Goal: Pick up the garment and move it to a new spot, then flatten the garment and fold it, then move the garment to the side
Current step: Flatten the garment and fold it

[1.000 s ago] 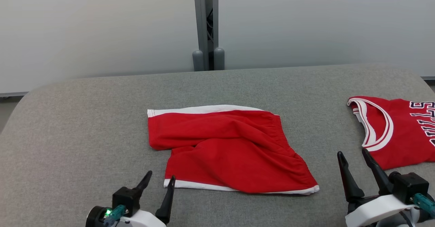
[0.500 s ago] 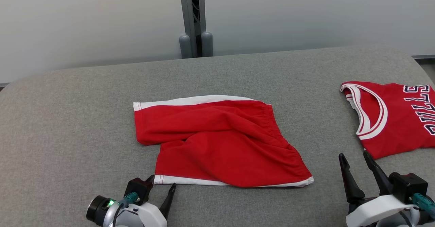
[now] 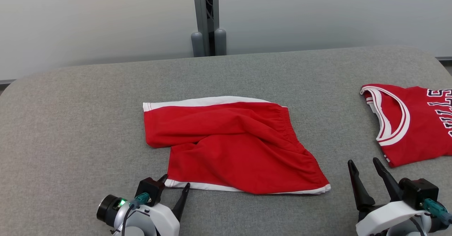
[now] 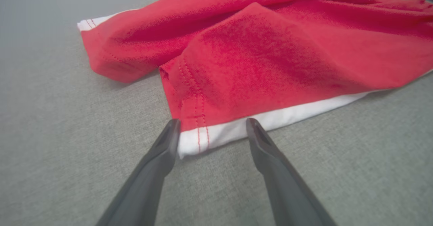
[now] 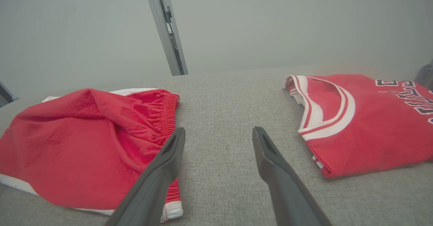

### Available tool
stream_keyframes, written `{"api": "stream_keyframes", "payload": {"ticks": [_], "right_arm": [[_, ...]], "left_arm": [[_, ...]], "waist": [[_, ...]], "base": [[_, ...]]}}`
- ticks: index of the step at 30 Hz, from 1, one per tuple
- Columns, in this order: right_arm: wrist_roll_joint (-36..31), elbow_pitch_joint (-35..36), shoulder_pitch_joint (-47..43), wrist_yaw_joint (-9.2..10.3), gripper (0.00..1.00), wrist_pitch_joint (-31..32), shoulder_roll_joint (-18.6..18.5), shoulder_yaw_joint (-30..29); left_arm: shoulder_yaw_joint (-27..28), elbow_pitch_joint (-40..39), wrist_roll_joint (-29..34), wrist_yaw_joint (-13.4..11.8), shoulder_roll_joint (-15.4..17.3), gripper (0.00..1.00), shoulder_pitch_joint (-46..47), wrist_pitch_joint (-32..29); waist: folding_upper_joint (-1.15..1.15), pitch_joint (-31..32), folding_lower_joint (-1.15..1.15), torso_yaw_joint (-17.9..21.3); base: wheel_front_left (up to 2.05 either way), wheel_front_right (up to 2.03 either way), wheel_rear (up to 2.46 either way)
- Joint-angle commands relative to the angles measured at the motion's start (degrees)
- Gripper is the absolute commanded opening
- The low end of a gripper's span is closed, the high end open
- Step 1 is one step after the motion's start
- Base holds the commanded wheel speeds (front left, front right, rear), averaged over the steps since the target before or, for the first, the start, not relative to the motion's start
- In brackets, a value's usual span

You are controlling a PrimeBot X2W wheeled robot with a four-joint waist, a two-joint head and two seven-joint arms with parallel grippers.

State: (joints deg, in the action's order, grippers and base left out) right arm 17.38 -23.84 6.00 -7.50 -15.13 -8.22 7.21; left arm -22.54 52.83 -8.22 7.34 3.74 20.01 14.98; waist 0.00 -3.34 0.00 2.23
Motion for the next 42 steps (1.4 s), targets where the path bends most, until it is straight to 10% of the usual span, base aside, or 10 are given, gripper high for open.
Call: {"api": "stream_keyframes", "payload": {"ticks": [1,2,3,4,7,42], "right_arm": [[0.3,-0.28,0.65,0.03,1.0,-0.03,-0.49,-0.19],[0.27,-0.39,0.65,0.03,1.0,-0.03,-0.53,-0.26],[0.32,-0.67,0.67,0.03,1.0,-0.03,-0.54,-0.33],[0.35,-0.79,0.71,0.03,1.0,-0.03,-0.55,-0.36],[0.39,-1.11,0.81,0.03,1.0,-0.03,-0.58,-0.25],[5.42,-18.31,8.99,0.03,1.0,-0.03,-6.02,24.23]], "left_arm": [[-0.51,-0.59,-0.5,0.19,0.18,0.99,0.71,0.2],[-0.93,-0.77,-0.79,0.19,0.24,0.78,0.61,0.2],[-1.63,-0.96,-1.44,0.19,0.46,0.29,0.46,0.2],[-1.95,-1.01,-1.7,0.19,0.56,0.11,0.44,0.2],[-2.81,-0.94,-2.62,0.14,0.83,0.0,0.42,0.2],[-5.11,-2.8,-5.82,0.16,1.65,0.0,-0.08,0.2]], "waist": [[0.0,0.0,0.0,-0.09],[0.0,-0.01,0.0,-0.13],[0.0,-0.01,0.0,-0.22],[0.0,-0.01,0.0,-0.27],[0.0,0.03,0.0,-0.39],[0.0,0.79,0.0,-3.02]], "base": [[0.0,0.0,0.0],[0.0,0.0,0.0],[0.0,0.0,0.0],[0.0,0.0,0.0],[0.0,0.0,0.0],[0.0,0.0,0.0]]}}
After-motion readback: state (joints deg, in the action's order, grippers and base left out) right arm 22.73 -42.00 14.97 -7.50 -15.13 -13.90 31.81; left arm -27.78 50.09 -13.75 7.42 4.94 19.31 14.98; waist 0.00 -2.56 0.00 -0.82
